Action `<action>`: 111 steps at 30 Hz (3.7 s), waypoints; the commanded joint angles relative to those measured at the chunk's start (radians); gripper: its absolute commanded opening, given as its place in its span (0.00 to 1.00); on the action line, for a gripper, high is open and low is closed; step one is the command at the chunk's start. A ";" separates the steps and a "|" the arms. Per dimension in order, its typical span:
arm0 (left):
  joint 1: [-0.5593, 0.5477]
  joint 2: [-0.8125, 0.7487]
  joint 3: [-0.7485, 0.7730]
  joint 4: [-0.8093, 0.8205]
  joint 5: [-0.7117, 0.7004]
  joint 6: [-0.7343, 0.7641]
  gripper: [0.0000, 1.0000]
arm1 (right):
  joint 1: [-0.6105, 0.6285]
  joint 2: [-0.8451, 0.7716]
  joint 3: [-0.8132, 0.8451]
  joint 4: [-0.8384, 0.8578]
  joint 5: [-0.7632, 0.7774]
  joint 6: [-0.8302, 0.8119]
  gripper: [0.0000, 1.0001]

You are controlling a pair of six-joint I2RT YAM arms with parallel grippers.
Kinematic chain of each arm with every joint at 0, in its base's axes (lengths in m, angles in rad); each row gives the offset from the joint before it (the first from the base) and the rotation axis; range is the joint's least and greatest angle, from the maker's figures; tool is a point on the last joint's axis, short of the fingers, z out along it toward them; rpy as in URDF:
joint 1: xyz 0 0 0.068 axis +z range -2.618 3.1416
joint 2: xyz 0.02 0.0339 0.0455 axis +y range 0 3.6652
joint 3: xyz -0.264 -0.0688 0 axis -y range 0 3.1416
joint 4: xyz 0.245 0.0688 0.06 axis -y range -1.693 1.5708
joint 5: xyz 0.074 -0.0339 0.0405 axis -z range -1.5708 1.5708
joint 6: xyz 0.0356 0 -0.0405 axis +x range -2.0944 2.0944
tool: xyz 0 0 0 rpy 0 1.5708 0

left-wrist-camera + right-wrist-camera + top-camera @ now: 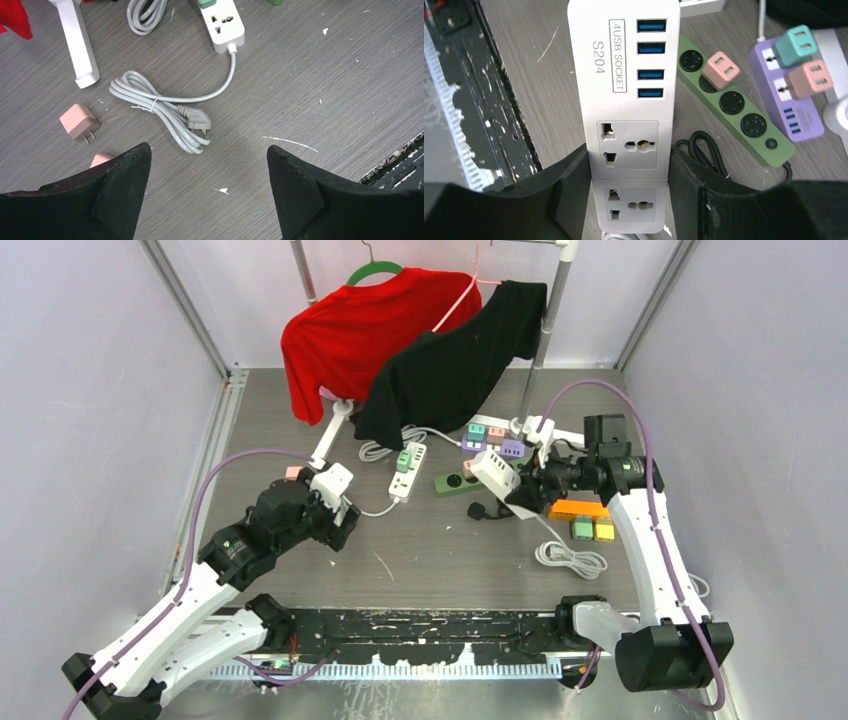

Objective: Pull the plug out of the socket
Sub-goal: Pick up the socket from the center of the board, then place the socket at the center of the board.

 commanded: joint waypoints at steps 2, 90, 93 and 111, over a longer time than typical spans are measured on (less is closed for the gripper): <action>0.004 -0.019 0.010 0.045 0.030 0.004 0.85 | -0.112 -0.041 0.097 0.053 -0.079 0.207 0.01; 0.004 -0.049 0.002 0.059 0.071 -0.003 0.85 | -0.375 0.794 0.715 0.139 0.411 0.533 0.82; 0.004 -0.057 0.000 0.064 0.074 -0.007 0.85 | -0.423 0.653 0.585 0.184 0.275 0.548 0.83; 0.005 -0.118 0.092 0.192 0.316 -0.211 0.93 | -0.437 0.034 -0.034 0.444 -0.274 0.506 1.00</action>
